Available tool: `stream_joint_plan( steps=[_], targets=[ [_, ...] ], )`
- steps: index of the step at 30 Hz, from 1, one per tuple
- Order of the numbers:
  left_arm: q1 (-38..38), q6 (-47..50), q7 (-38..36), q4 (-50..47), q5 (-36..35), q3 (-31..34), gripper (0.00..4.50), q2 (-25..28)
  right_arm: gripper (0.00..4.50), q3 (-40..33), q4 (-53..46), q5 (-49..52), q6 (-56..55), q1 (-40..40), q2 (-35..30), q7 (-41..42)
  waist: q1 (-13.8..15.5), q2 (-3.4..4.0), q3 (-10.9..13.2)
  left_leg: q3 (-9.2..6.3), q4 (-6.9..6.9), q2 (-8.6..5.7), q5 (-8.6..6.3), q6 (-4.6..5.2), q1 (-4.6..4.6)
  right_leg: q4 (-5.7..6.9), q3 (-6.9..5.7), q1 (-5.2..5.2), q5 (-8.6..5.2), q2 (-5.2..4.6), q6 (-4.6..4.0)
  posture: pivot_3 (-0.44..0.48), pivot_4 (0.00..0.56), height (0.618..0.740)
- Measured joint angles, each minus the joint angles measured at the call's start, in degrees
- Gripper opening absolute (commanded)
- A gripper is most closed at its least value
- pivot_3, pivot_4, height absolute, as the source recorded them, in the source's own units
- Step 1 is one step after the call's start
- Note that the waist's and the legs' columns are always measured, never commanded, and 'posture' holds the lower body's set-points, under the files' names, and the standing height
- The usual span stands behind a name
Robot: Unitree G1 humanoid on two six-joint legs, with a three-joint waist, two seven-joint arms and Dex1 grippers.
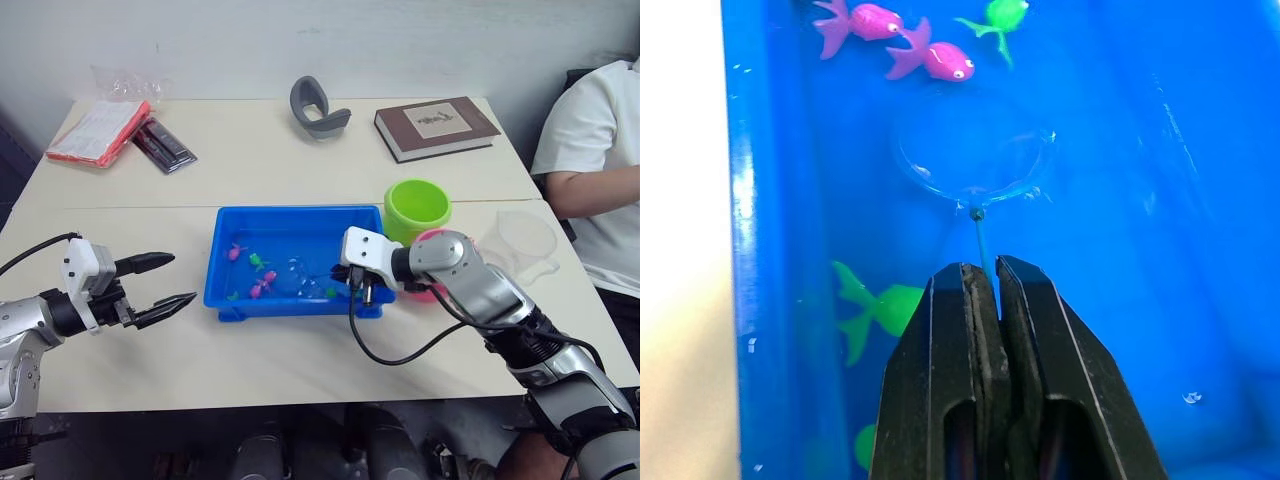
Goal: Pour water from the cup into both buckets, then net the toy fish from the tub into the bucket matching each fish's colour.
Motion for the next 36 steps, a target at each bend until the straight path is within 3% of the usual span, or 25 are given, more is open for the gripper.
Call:
stream_joint_plan(
  steps=[14, 25, 36],
  targets=[
    [-0.1, -0.4, -1.0, 0.5, 0.0, -0.1, 4.44, 0.0, 0.0, 0.8, 4.1, -3.8, -1.9, -2.7, 6.6, 3.3, 0.0, 0.0, 0.0, -0.02, 0.0, 0.0, 0.01, -0.04, -0.01, 0.04, -0.02, -0.01, -0.01, 0.03, -0.02, 0.0, 0.15, 0.74],
    [0.8, -0.5, -0.6, 0.5, 0.0, -0.1, 4.44, 0.0, 0.0, -0.6, 4.4, -3.6, -0.9, -2.7, 5.9, 4.7, -0.1, 0.0, 0.0, -0.01, 0.0, 0.03, 0.01, -0.05, 0.0, 0.03, -0.01, -0.01, -0.01, 0.01, -0.02, 0.0, 0.15, 0.74],
    [0.1, -0.6, -0.4, 0.5, 0.0, -0.5, 4.44, -0.6, 0.0, -7.8, 4.5, -1.5, -2.2, 1.1, 5.0, 1.6, 0.0, 0.0, 0.0, 0.0, 0.0, 0.03, 0.01, -0.05, 0.01, 0.04, 0.0, -0.01, -0.01, 0.0, -0.02, 0.0, 0.15, 0.74]
  ],
)
